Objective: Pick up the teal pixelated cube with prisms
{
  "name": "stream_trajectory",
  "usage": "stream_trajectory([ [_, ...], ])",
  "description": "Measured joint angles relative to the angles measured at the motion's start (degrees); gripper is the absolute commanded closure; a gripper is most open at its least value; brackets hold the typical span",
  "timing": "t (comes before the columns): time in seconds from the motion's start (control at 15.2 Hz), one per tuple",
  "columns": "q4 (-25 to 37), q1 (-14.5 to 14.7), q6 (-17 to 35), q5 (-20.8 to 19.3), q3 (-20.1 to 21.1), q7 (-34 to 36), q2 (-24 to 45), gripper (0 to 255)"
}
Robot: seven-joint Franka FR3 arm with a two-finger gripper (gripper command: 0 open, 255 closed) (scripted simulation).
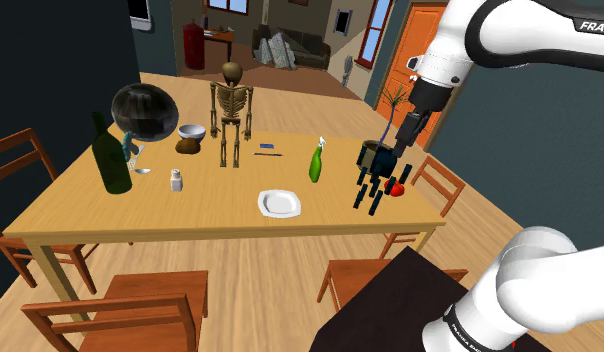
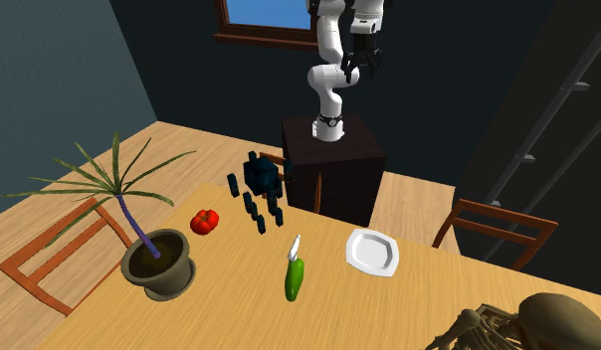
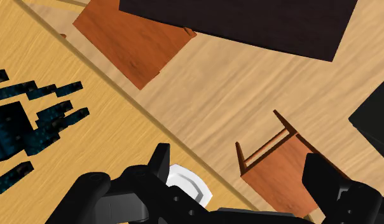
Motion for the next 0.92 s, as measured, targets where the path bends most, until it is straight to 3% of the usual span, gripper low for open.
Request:
stream_trajectory([
  [0.33, 0.32, -0.94, 3.52, -1.53, -2.79, -3.17, 3.95, 0],
  [0.92, 5.38, -3.11, 12.47, -3.94, -11.12, -13.15, 18.02, 0],
])
